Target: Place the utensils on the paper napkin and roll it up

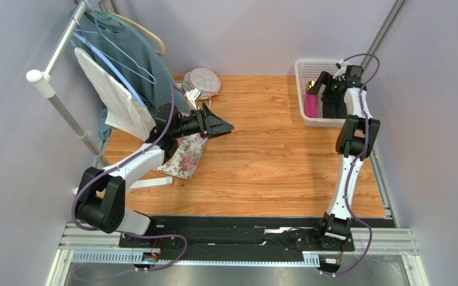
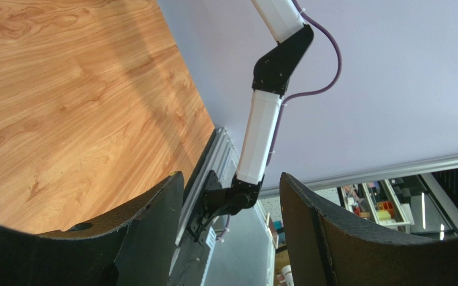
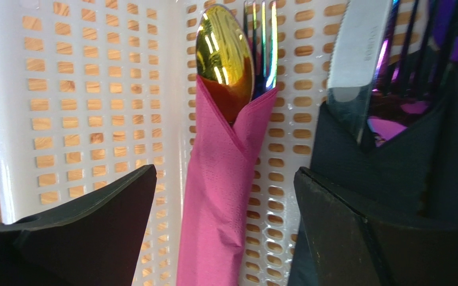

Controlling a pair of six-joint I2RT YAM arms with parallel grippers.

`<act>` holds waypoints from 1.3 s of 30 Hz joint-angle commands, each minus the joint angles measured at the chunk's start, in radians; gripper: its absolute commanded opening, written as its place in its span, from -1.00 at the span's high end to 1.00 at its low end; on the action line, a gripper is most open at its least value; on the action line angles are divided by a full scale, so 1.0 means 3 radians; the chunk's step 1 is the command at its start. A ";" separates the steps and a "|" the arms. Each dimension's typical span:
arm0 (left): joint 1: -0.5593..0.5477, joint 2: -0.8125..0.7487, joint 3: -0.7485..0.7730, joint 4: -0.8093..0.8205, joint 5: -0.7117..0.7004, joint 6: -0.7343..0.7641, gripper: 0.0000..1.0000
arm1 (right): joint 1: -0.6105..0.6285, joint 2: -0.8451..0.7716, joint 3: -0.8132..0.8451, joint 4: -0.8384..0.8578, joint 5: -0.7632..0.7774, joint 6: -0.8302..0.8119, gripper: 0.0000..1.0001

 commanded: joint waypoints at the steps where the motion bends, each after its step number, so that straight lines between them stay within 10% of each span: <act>1: 0.0041 0.0028 0.0105 -0.0014 -0.0010 0.0086 -0.37 | -0.0017 -0.0298 0.0001 0.0066 0.0215 -0.0238 -0.86; 7: 0.0072 0.0028 0.0384 -0.0493 0.0026 0.0529 -0.50 | -0.0017 -0.0554 0.0001 0.0071 0.0026 -0.0360 -0.89; 11: 0.0108 0.0115 0.1024 -0.2092 -0.0061 0.1485 -0.57 | -0.0017 -0.0951 -0.0019 0.0040 -0.0041 -0.0463 -0.93; 14: 0.0128 0.0197 0.1606 -0.3013 -0.0239 0.2288 -0.98 | -0.0017 -0.1193 -0.0091 -0.0097 -0.0122 -0.0565 -0.96; 25: 0.0266 0.0600 0.3350 -0.4788 -0.1337 0.3598 -0.98 | 0.0045 -0.2460 -0.0754 -0.1089 -0.0337 -0.0846 -1.00; 39: 0.0256 0.0381 0.2488 -0.4902 -0.1917 0.3870 -0.98 | 0.0228 -0.3964 -0.3327 -0.1013 -0.0143 -0.1173 -1.00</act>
